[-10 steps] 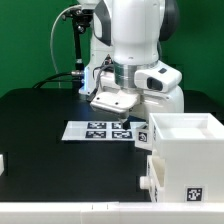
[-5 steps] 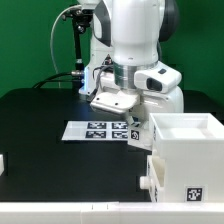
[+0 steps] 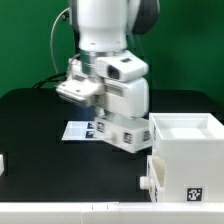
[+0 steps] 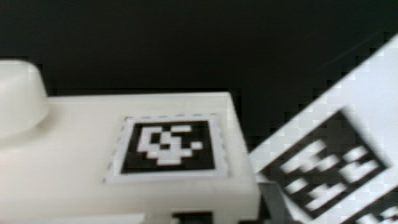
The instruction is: Assemble drawer
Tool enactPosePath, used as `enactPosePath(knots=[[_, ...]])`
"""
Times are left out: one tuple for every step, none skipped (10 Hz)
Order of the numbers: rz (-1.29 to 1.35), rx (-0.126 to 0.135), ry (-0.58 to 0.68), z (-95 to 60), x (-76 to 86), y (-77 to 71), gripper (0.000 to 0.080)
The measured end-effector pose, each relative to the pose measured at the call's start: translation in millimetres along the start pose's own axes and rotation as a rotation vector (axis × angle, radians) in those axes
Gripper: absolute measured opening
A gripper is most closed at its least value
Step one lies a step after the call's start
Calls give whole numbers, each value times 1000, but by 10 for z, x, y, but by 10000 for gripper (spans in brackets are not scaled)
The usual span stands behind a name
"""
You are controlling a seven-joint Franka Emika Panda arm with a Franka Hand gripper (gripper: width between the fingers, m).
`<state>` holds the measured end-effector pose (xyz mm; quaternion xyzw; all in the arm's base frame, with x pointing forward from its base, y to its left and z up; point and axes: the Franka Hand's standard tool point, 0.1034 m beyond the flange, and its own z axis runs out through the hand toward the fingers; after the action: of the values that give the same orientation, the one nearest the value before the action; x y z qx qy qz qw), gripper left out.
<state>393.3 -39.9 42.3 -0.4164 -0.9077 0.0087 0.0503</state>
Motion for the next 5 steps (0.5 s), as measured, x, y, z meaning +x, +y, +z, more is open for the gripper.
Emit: enactPosePath(knots=[[1,0,0,-4,-68,-99,38],[19,1,3,5,-64,-101,38],[20,2,4,9,-63,-104,38],[21,2,5,12,-65,-108,38],[26,3,6,13,-73,-118,38]])
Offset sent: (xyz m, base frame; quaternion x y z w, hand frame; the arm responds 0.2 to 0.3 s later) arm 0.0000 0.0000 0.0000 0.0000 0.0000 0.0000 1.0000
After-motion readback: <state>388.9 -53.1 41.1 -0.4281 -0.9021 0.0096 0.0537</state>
